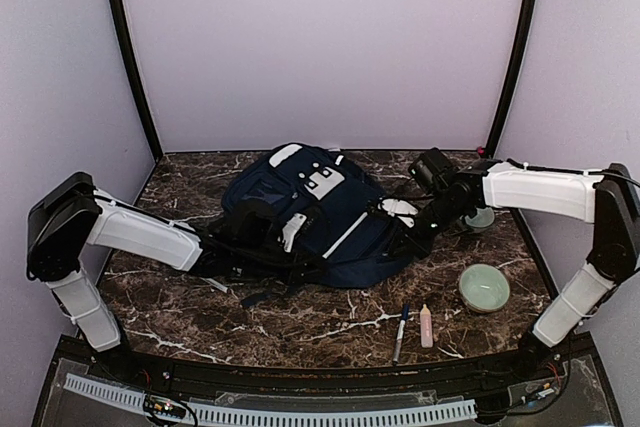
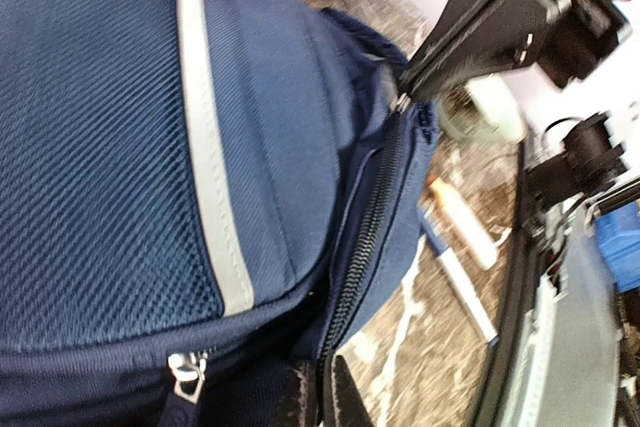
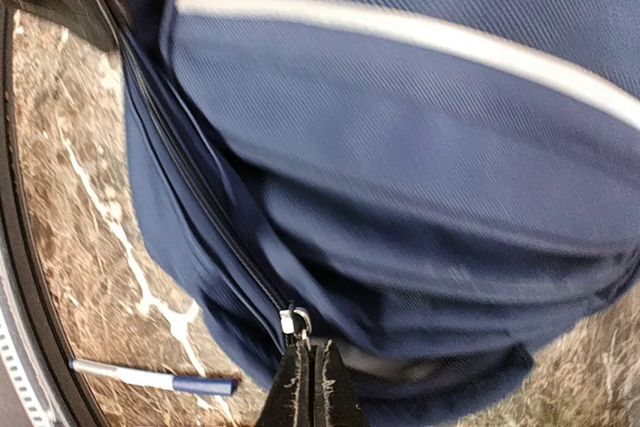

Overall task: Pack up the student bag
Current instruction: Zip the student bag into the largest pocket of the bag.

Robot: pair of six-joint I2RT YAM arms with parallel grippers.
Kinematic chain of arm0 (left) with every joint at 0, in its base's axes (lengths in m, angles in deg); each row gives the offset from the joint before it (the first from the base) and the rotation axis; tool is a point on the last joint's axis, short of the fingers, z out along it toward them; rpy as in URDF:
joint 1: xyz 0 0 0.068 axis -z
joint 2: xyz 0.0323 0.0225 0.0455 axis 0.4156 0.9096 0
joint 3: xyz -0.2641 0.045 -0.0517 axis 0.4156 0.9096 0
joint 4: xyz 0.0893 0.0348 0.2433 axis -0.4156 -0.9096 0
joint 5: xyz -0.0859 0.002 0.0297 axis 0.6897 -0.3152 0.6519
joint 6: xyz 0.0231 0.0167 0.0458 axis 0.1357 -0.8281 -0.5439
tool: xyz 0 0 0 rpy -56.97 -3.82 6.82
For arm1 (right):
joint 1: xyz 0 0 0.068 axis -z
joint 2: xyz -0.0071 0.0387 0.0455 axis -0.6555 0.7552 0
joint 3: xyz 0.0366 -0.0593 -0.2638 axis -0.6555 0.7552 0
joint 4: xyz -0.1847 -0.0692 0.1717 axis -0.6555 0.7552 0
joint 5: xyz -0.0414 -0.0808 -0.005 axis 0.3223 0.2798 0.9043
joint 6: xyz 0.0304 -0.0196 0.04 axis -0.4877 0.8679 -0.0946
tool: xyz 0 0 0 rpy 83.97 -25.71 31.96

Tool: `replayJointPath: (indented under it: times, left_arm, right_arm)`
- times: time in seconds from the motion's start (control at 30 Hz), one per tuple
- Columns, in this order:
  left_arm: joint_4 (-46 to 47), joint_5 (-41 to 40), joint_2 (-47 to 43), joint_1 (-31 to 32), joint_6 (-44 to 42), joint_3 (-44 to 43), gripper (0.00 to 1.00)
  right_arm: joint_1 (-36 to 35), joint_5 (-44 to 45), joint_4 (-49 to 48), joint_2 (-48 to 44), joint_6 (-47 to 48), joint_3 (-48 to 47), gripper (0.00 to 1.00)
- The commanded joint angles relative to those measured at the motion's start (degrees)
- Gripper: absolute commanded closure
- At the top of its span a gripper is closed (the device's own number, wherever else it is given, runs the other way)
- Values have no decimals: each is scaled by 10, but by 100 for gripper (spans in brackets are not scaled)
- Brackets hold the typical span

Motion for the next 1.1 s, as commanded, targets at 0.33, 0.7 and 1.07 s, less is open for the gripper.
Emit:
replayJointPath:
  times: [0.33,0.7,1.07]
  left_arm:
    - [-152,-129,-89,-12,-108,41,86]
    - [-20,-51,1,50,-166,-73,43]
    - [-21,-66,154,75,-209,-199,42]
  right_arm:
    - [36,14,42,1,19,24,100]
    - [36,-7,5,36,18,35,100]
    - [54,-21,6,30,28,52,100]
